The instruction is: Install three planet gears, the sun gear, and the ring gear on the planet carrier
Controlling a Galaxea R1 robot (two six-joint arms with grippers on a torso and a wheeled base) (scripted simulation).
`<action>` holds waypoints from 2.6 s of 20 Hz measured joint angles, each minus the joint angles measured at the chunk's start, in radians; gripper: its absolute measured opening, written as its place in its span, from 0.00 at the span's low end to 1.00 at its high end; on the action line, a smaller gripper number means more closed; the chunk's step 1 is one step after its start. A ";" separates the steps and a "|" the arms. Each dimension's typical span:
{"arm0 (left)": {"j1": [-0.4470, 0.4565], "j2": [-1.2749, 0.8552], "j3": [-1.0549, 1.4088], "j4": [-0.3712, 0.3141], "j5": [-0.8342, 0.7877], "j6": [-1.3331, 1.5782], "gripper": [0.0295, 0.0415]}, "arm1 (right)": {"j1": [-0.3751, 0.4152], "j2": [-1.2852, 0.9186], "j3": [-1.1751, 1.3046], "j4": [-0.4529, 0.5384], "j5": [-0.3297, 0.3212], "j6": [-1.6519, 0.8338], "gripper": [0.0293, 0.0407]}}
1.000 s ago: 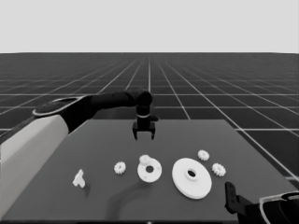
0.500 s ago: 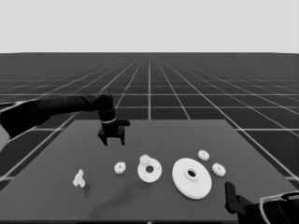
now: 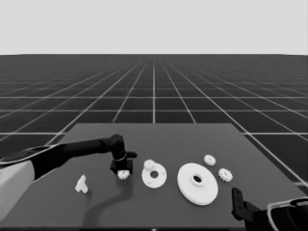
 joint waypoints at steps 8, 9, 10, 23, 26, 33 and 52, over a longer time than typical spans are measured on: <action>0.002 0.002 -0.004 0.002 -0.002 0.002 0.14 | 0.000 0.000 0.000 0.000 0.000 0.000 0.81; 0.002 0.002 -0.004 0.002 -0.002 0.002 0.14 | 0.000 0.000 0.000 0.000 0.000 0.000 0.81; 0.002 0.002 -0.004 0.002 -0.003 0.002 0.14 | 0.000 0.000 0.000 0.000 0.000 0.000 0.81; -0.411 0.132 0.218 -0.378 0.157 -0.331 0.14 | 0.000 0.000 0.000 0.000 0.000 0.000 0.81; -0.413 0.252 0.179 -0.381 0.154 -0.401 0.14 | 0.000 0.000 0.000 0.000 0.000 0.000 0.81; -0.149 0.282 0.141 -0.105 0.153 -0.397 0.14 | 0.000 0.000 0.000 0.000 0.000 0.000 0.81; -0.122 0.276 0.151 -0.119 0.167 -0.400 0.75 | 0.000 0.000 0.000 0.000 0.000 0.000 0.81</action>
